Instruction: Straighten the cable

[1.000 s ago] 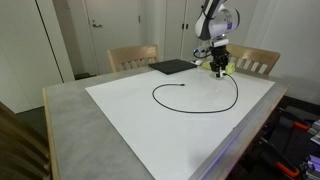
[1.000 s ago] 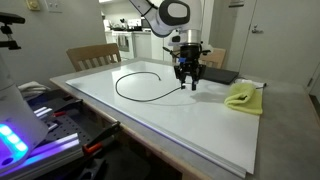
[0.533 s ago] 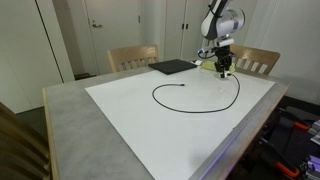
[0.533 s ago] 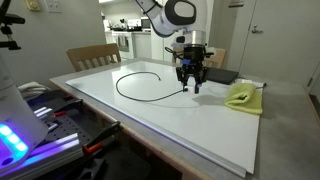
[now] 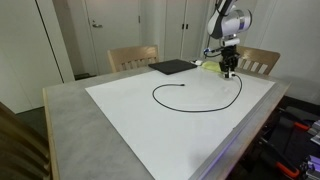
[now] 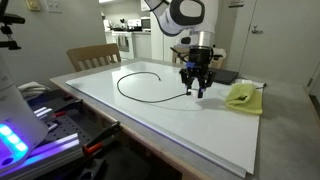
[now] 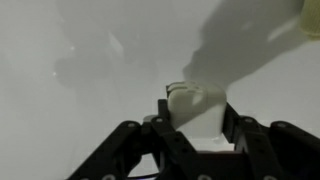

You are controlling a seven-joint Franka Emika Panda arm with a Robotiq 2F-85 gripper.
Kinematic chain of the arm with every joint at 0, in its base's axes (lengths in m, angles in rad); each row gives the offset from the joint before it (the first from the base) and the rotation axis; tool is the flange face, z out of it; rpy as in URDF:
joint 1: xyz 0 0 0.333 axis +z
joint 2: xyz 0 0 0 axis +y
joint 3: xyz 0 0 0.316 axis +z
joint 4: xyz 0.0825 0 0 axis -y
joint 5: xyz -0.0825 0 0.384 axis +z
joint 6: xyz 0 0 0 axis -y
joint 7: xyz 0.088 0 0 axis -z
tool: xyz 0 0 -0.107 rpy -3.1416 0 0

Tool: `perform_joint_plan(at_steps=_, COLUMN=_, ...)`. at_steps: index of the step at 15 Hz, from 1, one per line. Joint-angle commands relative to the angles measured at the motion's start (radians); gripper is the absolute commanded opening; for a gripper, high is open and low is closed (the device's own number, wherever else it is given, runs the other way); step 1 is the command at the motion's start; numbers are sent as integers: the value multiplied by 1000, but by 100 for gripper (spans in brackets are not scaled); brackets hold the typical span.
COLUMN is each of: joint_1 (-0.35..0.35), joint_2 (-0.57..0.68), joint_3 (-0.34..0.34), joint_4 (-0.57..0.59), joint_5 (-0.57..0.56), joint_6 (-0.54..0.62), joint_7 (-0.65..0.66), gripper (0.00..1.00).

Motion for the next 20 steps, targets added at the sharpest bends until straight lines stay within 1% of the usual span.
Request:
perform_joint_plan(at_steps=1, joint_1=21, joint_2=4, joint_3=-50, joint_4=-25, joint_5=65, joint_6=-1, joint_7=0, gripper=26)
perform_joint_plan(at_steps=2, joint_1=31, joint_2=17, joint_3=-69, joint_4=-26, joint_5=88, joint_6=-3, joint_7=1, gripper=26)
perform_joint_plan(at_steps=6, joint_1=122, joint_2=117, joint_3=-205, joint_4=-34, joint_5=222, joint_6=-33, joint_7=1, gripper=26)
perform_joint_plan(at_steps=9, joint_1=170, joint_2=206, joint_3=-283, joint_4=-39, joint_5=323, joint_6=-73, joint_7=1, gripper=26)
perform_joint_plan(at_steps=10, joint_1=176, joint_2=229, joint_3=-297, joint_4=-39, joint_5=349, joint_6=-90, joint_7=1, gripper=26)
perform_joint_plan(at_steps=13, joint_1=179, joint_2=283, joint_3=-310, joint_4=-37, joint_5=409, joint_6=-135, joint_7=1, gripper=26)
perform_joint_plan(at_steps=16, joint_1=151, joint_2=292, joint_3=-284, joint_4=-36, joint_5=444, joint_6=-149, joint_7=1, gripper=26)
perform_joint_plan(at_steps=18, joint_1=135, joint_2=284, joint_3=-265, joint_4=-37, joint_5=454, joint_6=-139, joint_7=1, gripper=26)
perform_joint_plan(at_steps=20, joint_1=128, joint_2=286, joint_3=-255, joint_4=-32, joint_5=463, joint_6=-141, joint_7=1, gripper=26)
